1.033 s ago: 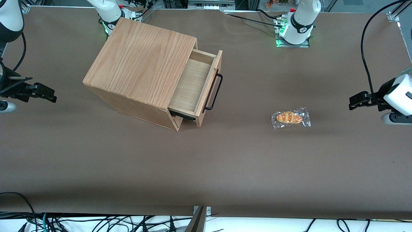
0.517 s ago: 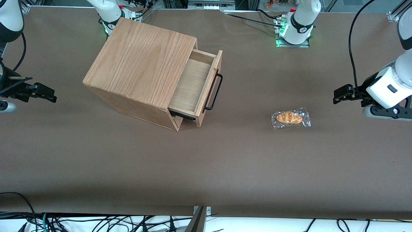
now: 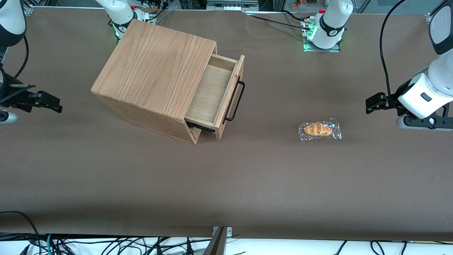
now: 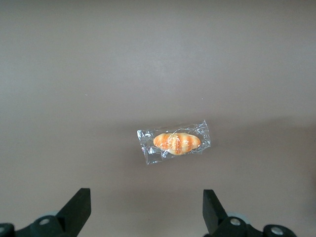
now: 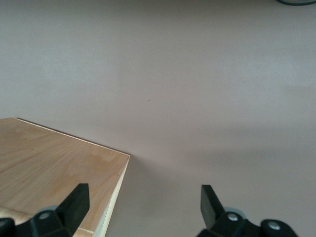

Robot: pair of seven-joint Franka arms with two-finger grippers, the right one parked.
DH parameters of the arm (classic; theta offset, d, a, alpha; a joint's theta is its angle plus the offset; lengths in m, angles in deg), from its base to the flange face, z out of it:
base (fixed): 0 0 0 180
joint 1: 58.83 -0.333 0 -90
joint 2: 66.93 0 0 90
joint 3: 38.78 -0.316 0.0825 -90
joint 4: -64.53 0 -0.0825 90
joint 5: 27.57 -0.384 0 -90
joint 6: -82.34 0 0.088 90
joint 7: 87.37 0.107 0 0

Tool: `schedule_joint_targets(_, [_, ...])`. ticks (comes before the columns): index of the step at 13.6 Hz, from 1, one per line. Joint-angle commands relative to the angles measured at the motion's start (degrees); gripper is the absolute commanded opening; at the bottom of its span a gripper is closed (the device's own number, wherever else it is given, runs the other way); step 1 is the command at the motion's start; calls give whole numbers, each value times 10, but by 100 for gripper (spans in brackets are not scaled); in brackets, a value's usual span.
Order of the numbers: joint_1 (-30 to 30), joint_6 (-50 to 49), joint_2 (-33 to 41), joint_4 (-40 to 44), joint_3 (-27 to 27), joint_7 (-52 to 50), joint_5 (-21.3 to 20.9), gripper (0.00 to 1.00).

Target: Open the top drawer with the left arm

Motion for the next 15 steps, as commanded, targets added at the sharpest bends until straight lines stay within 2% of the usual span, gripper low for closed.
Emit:
schedule_joint_targets(1, [-3, -4, 16, -15, -7, 16, 14, 100])
schedule_joint_targets(4, [-23, -4, 16, -15, 17, 14, 14, 100])
schedule_joint_targets(8, [-82, -4, 15, -14, 81, 10, 7, 100])
schedule_joint_targets(15, [-81, -5, 8, -8, 79, 11, 4, 100])
